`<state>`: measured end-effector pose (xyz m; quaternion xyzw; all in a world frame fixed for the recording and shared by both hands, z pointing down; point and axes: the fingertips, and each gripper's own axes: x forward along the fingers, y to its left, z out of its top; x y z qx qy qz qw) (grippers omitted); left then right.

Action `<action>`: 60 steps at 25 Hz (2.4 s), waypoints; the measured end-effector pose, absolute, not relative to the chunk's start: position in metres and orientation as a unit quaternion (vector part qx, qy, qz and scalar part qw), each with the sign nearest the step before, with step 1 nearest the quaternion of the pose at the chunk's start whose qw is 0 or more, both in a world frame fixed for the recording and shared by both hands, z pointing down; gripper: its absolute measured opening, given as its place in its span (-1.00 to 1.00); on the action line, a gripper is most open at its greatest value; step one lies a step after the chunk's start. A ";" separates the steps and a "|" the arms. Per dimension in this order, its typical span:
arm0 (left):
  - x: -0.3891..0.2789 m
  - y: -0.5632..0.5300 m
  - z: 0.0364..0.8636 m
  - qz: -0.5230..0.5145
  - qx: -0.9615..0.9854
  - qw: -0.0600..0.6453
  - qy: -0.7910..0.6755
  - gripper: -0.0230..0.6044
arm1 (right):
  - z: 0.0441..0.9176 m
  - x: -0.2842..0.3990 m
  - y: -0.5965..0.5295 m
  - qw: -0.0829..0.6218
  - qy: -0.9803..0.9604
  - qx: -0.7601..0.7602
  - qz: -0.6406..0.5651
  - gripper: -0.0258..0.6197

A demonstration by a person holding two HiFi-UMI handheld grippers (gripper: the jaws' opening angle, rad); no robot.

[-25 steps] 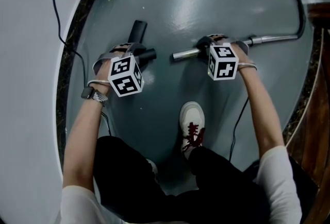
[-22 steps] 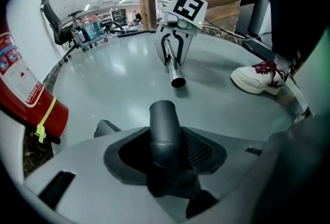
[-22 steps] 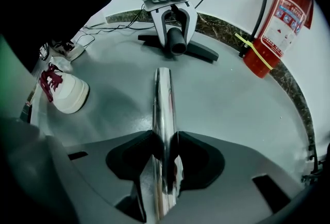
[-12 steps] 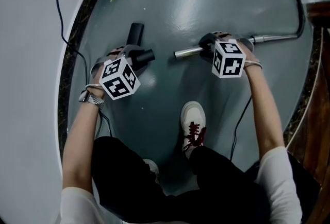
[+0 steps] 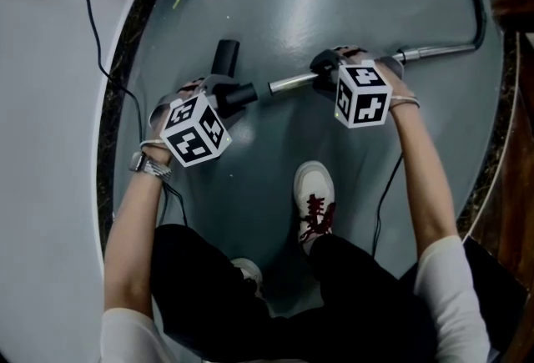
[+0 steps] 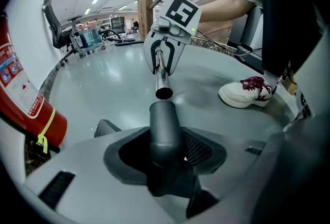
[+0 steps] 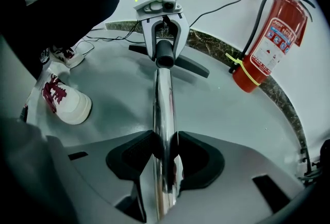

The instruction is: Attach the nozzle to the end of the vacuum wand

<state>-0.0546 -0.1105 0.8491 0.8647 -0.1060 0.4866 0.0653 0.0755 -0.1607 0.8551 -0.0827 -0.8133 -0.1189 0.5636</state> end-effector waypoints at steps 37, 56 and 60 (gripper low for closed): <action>-0.052 -0.106 0.829 0.451 0.881 0.060 -0.129 -0.32 | 0.828 0.041 -0.153 0.528 -0.838 -0.066 -0.125 -0.41; -0.053 -0.104 0.827 0.513 0.849 -0.046 -0.117 -0.33 | 0.822 0.034 -0.143 0.514 -0.845 -0.071 -0.128 -0.43; -0.053 -0.104 0.829 0.513 0.849 -0.036 -0.118 -0.33 | 0.821 0.031 -0.140 0.513 -0.844 -0.074 -0.136 -0.44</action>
